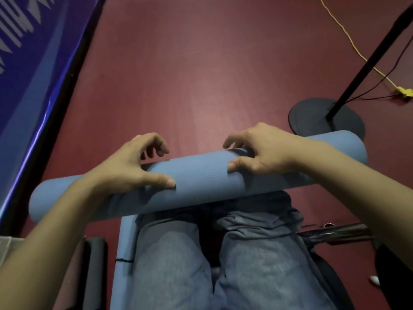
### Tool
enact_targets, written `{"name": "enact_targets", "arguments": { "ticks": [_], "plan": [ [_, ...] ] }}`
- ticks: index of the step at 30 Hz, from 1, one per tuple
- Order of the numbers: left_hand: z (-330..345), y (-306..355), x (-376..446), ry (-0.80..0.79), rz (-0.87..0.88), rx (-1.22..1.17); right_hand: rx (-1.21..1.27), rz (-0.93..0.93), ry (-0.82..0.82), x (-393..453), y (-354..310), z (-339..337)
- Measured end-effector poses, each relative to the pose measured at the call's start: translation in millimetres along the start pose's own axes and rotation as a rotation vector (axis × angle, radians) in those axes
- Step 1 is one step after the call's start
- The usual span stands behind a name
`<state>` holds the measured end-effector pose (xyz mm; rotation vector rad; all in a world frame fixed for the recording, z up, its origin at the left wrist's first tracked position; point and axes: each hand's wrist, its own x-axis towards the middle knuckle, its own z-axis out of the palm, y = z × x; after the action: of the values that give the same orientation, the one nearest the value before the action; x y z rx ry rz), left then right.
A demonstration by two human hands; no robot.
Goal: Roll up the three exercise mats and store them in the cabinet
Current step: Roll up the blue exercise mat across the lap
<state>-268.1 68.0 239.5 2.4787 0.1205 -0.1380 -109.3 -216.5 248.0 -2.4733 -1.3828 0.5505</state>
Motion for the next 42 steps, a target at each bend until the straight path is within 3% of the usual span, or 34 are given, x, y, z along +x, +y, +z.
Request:
{"name": "enact_targets", "arguments": {
  "ticks": [5,9,14,17,21,32,42],
  "plan": [
    [-2,6,-3,0.053,0.063,0.075,0.035,0.099,-0.032,9,-10,-7],
    [-9,14,-6,0.063,0.025,0.225,-0.162,0.100,0.021,11,-28,-5],
    [3,32,-14,-0.125,-0.070,0.695,-0.223,0.139,-0.095,9,-38,-3],
    [13,32,-8,-0.187,-0.146,0.748,-0.308,0.152,-0.170,14,-31,5],
    [28,30,5,-0.172,-0.124,0.895,-0.400,0.110,-0.187,24,-23,12],
    [34,4,8,0.061,-0.036,0.764,-0.371,0.091,-0.032,29,-20,15],
    [14,55,-16,-0.127,-0.110,0.903,-0.247,0.147,-0.190,-7,-47,-13]
  ]
}}
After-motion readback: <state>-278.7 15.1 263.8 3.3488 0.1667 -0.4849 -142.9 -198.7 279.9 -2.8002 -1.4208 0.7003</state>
